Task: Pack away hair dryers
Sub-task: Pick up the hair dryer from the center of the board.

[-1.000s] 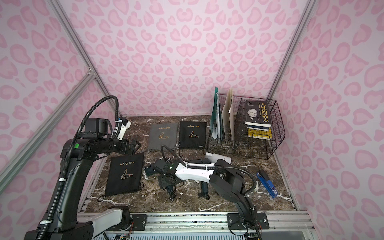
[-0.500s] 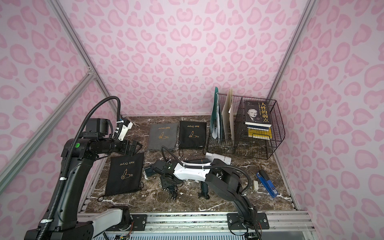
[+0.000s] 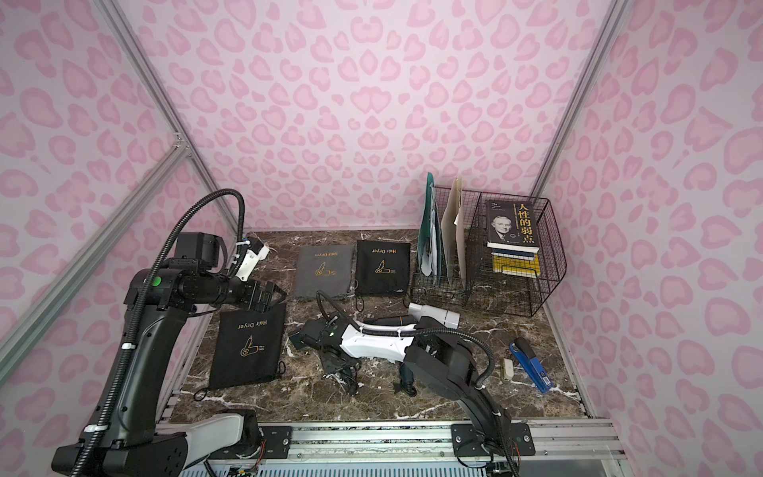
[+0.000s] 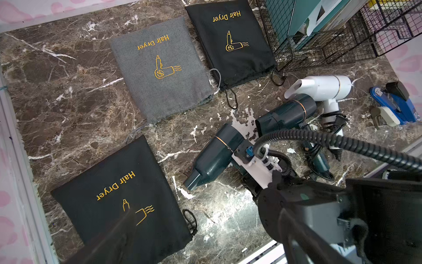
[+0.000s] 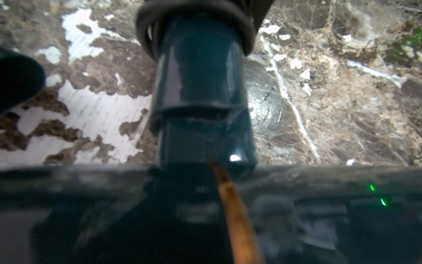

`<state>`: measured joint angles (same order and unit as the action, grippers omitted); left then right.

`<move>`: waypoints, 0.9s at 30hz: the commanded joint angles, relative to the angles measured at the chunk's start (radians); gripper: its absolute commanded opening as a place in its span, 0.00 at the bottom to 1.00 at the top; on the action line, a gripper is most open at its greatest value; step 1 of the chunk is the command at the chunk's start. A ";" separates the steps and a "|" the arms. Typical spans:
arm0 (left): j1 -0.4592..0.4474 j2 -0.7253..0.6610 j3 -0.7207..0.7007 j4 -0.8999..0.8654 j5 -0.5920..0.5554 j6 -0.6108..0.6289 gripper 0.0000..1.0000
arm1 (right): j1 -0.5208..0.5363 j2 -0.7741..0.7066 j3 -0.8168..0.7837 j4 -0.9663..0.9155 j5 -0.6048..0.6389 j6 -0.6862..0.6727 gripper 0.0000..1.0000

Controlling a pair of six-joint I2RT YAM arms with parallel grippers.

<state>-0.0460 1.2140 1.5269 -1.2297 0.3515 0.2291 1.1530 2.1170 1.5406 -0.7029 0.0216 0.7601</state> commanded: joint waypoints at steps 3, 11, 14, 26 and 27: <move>0.001 0.011 0.030 -0.024 0.023 0.003 0.99 | 0.001 0.005 -0.041 -0.009 0.023 -0.030 0.04; 0.001 0.041 0.108 -0.045 0.020 0.011 0.99 | 0.000 -0.093 -0.109 0.088 0.055 -0.068 0.00; 0.001 0.040 0.129 -0.041 0.027 0.010 1.00 | -0.007 -0.139 -0.145 0.133 0.042 -0.087 0.00; 0.000 0.057 0.157 -0.082 0.197 0.087 0.99 | 0.000 -0.290 -0.217 0.250 0.105 -0.196 0.00; 0.000 0.058 0.158 -0.085 0.204 0.095 0.99 | 0.000 -0.306 -0.220 0.259 0.112 -0.207 0.00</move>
<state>-0.0460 1.2682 1.6722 -1.2892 0.4831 0.2806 1.1519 1.8431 1.3251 -0.5228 0.0757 0.6029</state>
